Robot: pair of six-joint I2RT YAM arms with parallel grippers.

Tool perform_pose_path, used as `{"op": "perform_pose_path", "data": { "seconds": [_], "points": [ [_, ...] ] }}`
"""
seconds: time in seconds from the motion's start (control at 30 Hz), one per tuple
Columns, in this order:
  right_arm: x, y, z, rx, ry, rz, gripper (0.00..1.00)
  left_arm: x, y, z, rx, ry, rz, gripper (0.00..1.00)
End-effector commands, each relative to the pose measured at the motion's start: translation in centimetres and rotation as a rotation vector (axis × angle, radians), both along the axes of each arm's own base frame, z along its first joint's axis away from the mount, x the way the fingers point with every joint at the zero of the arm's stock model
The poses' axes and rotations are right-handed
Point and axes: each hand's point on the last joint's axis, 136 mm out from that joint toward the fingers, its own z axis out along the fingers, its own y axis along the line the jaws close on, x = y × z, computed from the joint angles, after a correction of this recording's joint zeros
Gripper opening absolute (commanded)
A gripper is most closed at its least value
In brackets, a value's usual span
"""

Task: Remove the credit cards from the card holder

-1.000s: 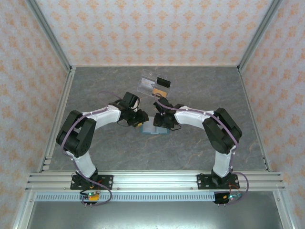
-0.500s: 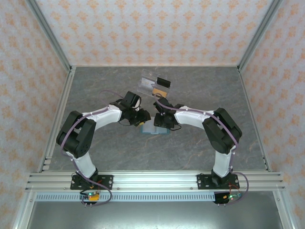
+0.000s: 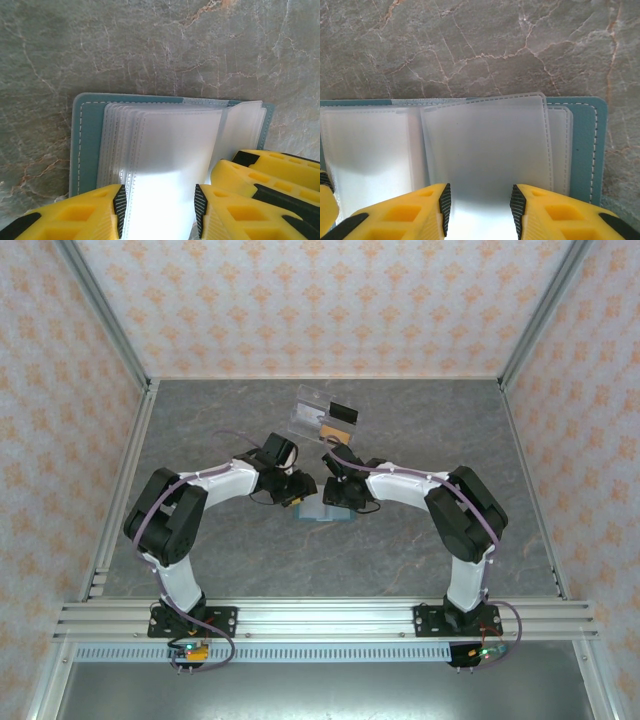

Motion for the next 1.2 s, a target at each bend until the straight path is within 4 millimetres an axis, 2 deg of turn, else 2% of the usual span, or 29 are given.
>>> {"op": "perform_pose_path", "data": {
  "seconds": [0.0,0.33,0.6,0.87,1.17],
  "points": [
    [-1.7,-2.9,-3.4,-0.129,0.077,-0.029,0.41,0.3,0.0,-0.3,0.025,-0.007,-0.018,0.43],
    [-1.8,-2.9,-3.6,-0.129,0.08,-0.032,0.41,0.2,-0.7,-0.5,-0.001,0.001,-0.035,0.47],
    [-1.8,-3.0,-3.6,-0.133,0.082,-0.032,0.41,-0.2,0.3,-1.0,0.087,0.006,-0.059,0.49],
    [-1.8,-3.0,-3.7,-0.132,0.084,-0.033,0.41,-0.4,0.4,-1.3,0.107,0.013,-0.09,0.49],
    [-1.9,-3.0,-3.8,-0.133,0.087,-0.032,0.4,-0.5,-1.0,-1.2,0.076,0.008,-0.138,0.49]
  ]
}}
